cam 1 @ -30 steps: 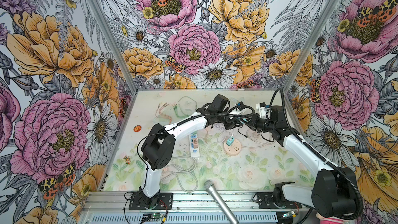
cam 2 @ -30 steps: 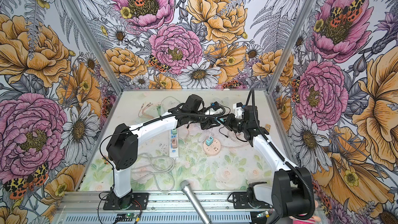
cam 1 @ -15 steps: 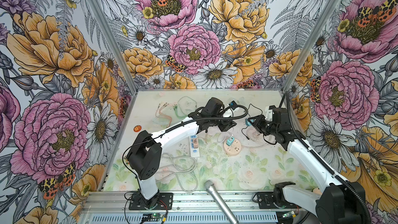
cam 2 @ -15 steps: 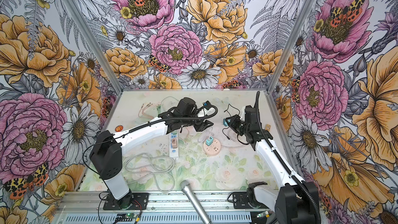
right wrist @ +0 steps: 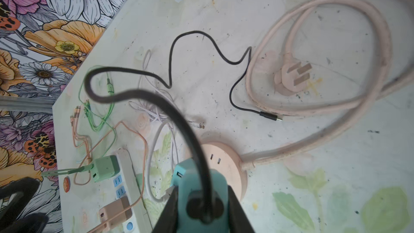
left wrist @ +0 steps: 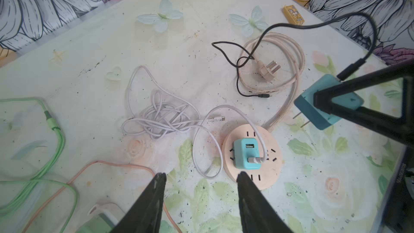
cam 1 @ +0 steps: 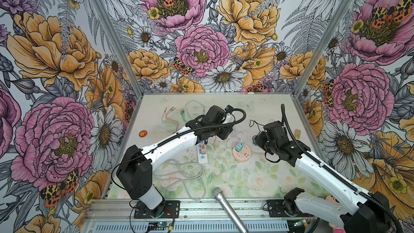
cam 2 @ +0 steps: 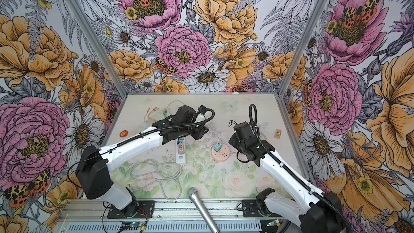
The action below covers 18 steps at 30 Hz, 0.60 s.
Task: Insert the plug
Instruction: 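Carry the teal charger toward the pink socket with the right gripper while the left withdraws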
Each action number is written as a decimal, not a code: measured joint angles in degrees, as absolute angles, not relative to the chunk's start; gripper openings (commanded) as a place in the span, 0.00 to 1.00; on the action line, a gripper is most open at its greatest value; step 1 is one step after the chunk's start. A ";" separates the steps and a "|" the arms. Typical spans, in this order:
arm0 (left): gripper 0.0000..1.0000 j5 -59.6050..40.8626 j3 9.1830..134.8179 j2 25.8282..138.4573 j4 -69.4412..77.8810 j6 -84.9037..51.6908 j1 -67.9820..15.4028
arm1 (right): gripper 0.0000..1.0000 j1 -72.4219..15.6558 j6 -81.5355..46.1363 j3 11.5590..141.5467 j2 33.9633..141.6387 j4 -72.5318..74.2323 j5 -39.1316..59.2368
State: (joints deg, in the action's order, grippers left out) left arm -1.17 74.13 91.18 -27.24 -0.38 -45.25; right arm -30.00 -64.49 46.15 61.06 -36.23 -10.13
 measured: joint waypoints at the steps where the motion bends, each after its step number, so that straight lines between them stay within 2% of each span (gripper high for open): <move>1: 0.54 -0.80 73.91 91.18 -27.51 -0.99 -45.25 | 0.00 -31.40 -65.63 46.22 61.76 -36.93 -11.86; 8: 0.54 0.43 72.25 91.18 -30.65 -3.53 -44.51 | 0.00 -40.27 -71.90 50.72 70.96 -41.74 -22.59; 18: 0.54 -0.47 68.69 88.12 -32.10 -5.61 -39.18 | 0.00 -46.65 -76.86 58.11 78.81 -46.54 -32.03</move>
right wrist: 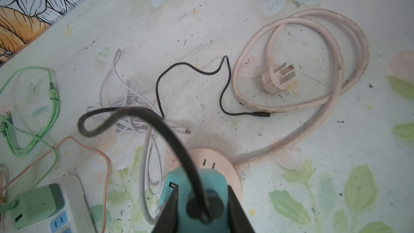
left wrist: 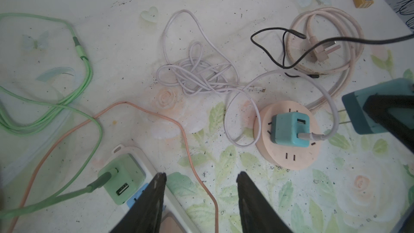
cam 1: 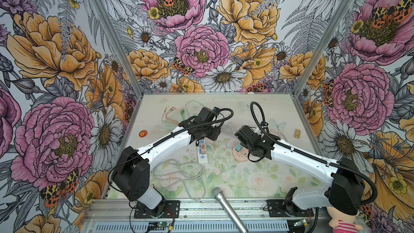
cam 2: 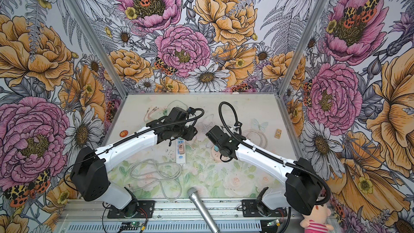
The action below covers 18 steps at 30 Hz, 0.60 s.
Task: Insert the plug
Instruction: 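Carry the teal charger toward the pink socket with the right gripper while the left withdraws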
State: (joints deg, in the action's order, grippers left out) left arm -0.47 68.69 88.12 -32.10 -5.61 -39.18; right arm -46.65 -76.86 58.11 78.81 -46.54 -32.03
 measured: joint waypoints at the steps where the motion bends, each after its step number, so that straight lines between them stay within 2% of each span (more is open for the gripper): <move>1: 0.54 -0.62 68.47 87.61 -32.25 -5.76 -38.94 | 0.00 -47.24 -77.58 58.13 78.81 -47.18 -32.73; 18: 0.54 -1.76 68.42 86.85 -32.36 -7.22 -38.22 | 0.00 -50.68 -84.68 57.43 81.49 -52.07 -34.83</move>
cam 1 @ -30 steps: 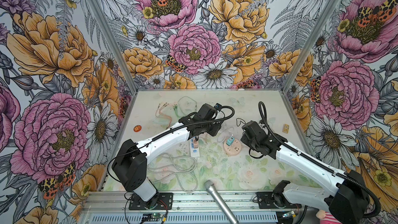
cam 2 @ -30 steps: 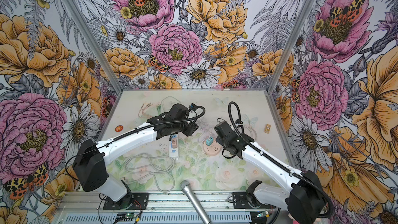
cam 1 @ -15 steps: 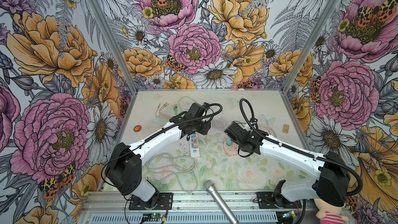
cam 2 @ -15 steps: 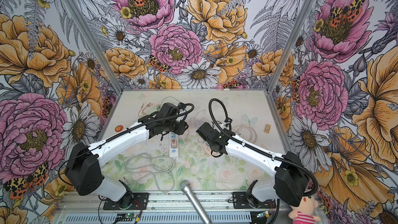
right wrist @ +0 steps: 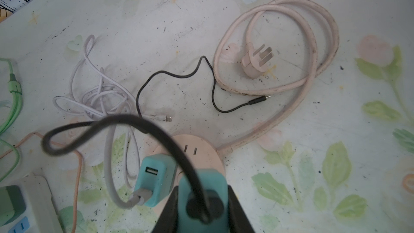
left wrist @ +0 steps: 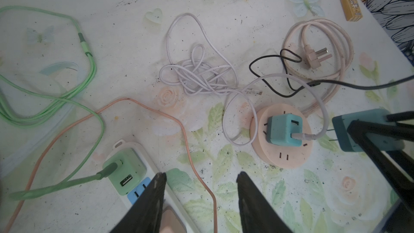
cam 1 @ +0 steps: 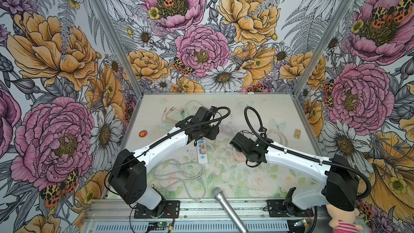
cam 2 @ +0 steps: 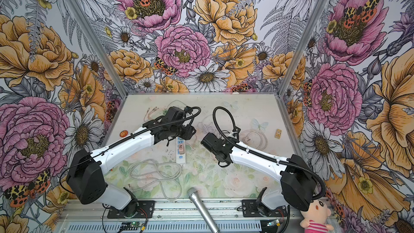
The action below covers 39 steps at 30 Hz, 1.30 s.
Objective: Insert the plug
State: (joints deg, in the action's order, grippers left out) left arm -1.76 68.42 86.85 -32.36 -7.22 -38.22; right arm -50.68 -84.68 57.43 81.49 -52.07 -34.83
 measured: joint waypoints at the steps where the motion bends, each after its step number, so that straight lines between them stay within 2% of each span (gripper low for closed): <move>1: 0.54 -1.91 68.42 86.87 -32.36 -7.31 -38.13 | 0.00 -50.68 -84.88 57.43 81.65 -52.05 -34.68; 12: 0.54 -2.61 68.42 87.70 -32.36 -7.62 -38.00 | 0.00 -50.65 -85.06 55.35 84.38 -49.76 -31.40; 39: 0.53 -3.68 68.42 87.68 -32.36 -7.53 -38.39 | 0.00 -51.11 -88.58 54.57 87.81 -47.37 -32.10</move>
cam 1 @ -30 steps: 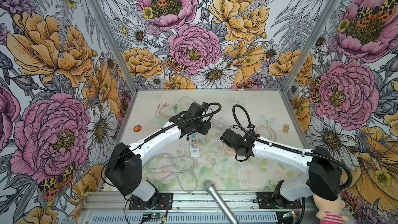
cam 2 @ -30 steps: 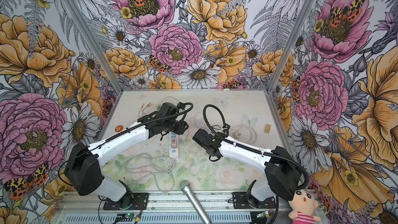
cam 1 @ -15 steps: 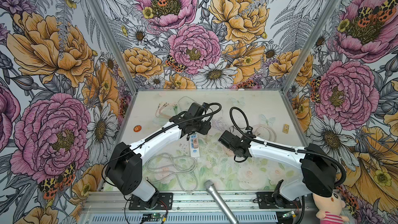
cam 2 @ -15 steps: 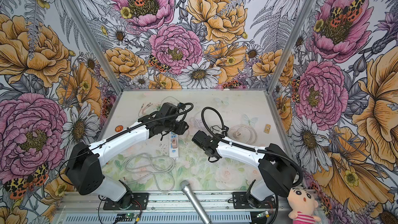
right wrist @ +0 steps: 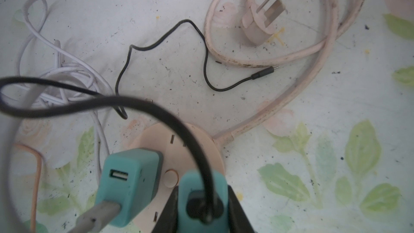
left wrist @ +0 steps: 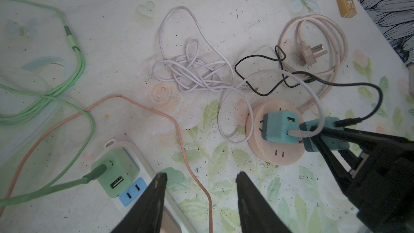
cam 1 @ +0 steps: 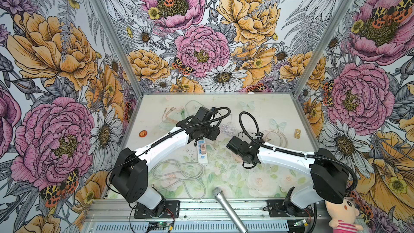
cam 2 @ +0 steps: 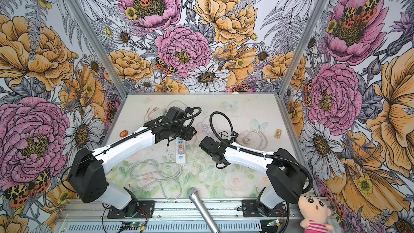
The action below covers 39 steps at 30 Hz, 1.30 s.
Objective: Insert the plug
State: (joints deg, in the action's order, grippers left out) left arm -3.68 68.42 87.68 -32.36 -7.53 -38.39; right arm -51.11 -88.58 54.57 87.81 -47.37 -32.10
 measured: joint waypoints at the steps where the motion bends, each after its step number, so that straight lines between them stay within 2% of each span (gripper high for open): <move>1: 0.53 -3.68 68.42 87.68 -32.36 -7.53 -38.50 | 0.00 -51.24 -88.75 54.57 87.92 -47.29 -32.45; 39: 0.53 -3.64 65.82 83.13 -32.42 -7.53 -41.06 | 0.00 -53.30 -88.71 55.02 91.94 -44.93 -37.06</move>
